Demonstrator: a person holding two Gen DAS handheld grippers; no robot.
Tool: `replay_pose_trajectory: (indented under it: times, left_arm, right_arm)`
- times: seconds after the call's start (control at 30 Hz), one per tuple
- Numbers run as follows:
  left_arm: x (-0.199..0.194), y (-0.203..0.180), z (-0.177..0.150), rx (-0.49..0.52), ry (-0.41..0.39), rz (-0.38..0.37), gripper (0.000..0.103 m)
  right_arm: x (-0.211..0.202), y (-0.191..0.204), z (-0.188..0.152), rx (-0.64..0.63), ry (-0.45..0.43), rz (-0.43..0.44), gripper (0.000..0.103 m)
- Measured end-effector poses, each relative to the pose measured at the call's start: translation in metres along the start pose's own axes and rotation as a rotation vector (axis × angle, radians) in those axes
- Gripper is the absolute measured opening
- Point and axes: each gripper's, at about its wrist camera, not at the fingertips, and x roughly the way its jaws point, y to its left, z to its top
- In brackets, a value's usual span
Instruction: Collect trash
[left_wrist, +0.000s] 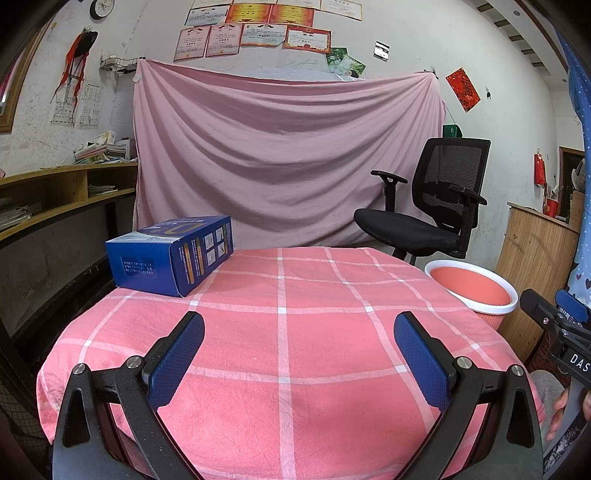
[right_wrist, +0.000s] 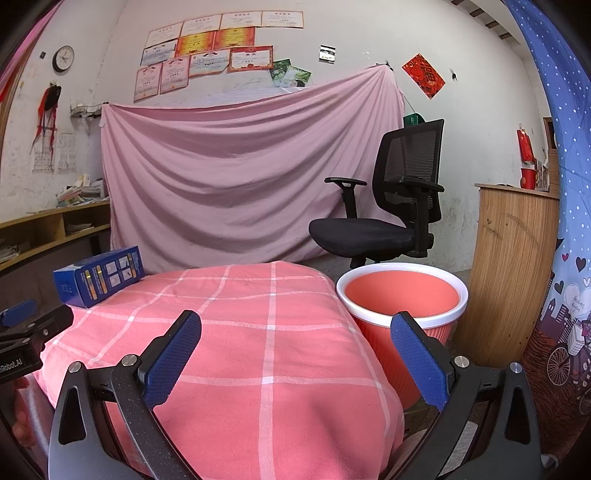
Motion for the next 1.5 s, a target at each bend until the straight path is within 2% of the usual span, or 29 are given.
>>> replay_pose_trajectory:
  times: [1.5]
  left_arm:
    - [-0.0013, -0.0026, -0.0005, 0.008, -0.002, -0.001, 0.101]
  right_arm:
    - [-0.0013, 0.0017, 0.0008, 0.001, 0.003, 0.004, 0.103]
